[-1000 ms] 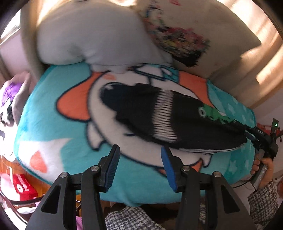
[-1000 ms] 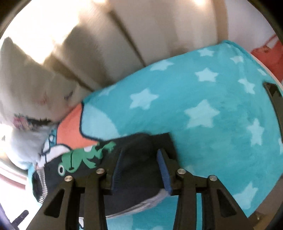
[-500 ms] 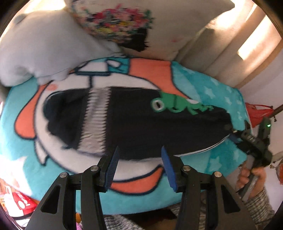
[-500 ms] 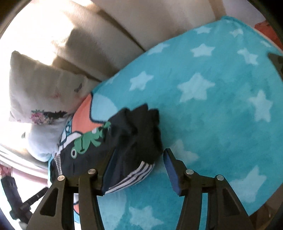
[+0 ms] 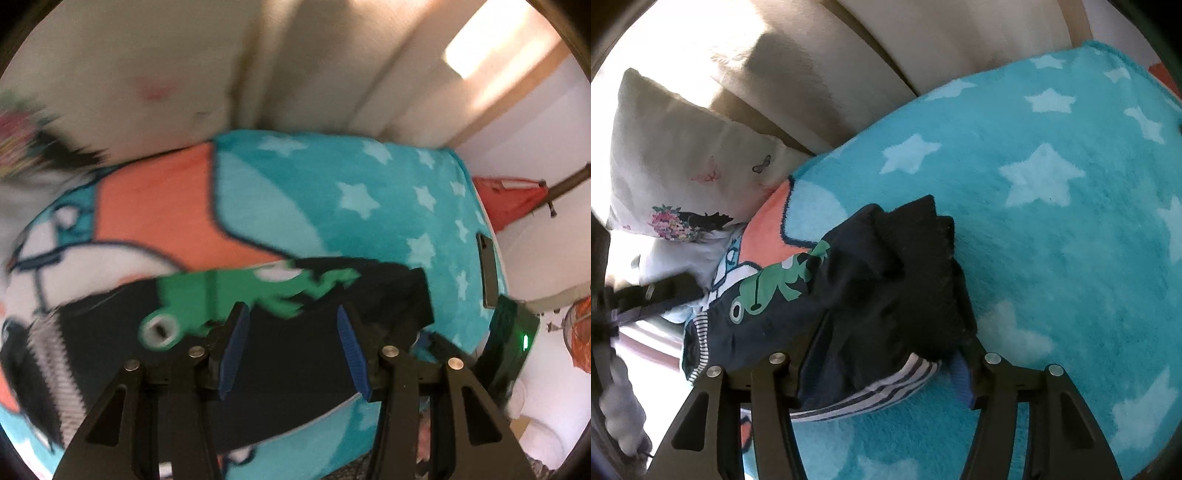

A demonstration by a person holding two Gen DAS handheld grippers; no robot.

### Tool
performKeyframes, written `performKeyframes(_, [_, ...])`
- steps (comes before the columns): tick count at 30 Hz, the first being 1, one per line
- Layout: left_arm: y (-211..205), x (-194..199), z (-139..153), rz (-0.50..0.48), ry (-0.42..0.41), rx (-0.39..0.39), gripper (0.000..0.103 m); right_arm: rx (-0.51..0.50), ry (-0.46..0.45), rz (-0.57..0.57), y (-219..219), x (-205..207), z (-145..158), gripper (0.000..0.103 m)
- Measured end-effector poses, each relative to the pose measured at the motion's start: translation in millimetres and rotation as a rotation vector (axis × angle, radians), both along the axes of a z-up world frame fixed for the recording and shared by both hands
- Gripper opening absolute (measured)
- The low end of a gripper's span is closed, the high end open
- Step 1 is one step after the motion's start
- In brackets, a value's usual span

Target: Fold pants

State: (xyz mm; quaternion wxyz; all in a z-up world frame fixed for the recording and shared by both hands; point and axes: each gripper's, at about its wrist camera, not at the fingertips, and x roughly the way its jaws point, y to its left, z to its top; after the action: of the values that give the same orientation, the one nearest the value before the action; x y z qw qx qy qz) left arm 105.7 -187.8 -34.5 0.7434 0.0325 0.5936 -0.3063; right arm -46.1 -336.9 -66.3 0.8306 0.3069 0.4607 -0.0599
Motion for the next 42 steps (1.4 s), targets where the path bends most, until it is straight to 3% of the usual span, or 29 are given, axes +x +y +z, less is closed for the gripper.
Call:
performKeyframes(7, [-84,23,-32,-0.144,0.086,0.011,0.048,0.019,-0.034,-0.005,-2,-3,-1,0.063])
performKeyframes(16, [-134,24,-70,-0.263,0.169,0.066,0.048,0.056,-0.05,-0.032,-6,0,-2,0.062])
performKeyframes(18, [-140,20,-71,-0.295,0.16,0.082,0.048,0.057,-0.043,-0.046,-7,1,-2,0.053])
performKeyframes(19, [-142,20,-71,-0.307,0.161,0.087,0.046,0.063,-0.033,-0.056,-9,3,-3,0.04])
performKeyframes(20, [-141,19,-70,-0.314,0.184,0.07,0.026,0.086,-0.023,-0.059,-12,6,-6,0.026])
performKeyframes(21, [-138,19,-70,-0.317,0.207,0.056,0.011,0.105,-0.016,-0.058,-14,7,-8,0.022])
performKeyframes(24, [-125,20,-62,-0.299,0.186,0.028,0.009,0.12,-0.015,-0.058,-16,9,-6,0.018])
performKeyframes(30, [-78,31,-41,-0.184,0.195,-0.104,0.009,0.022,-0.05,0.042,10,20,25,0.018])
performKeyframes(35, [-7,35,-25,-0.053,0.16,-0.19,0.009,-0.034,-0.063,0.158,46,39,44,0.018])
performKeyframes(38, [41,35,-25,0.064,0.139,-0.212,0.013,-0.069,-0.057,0.25,75,52,47,0.018])
performKeyframes(42, [108,30,-22,0.227,0.084,-0.195,0.03,-0.103,-0.03,0.359,117,72,42,0.02])
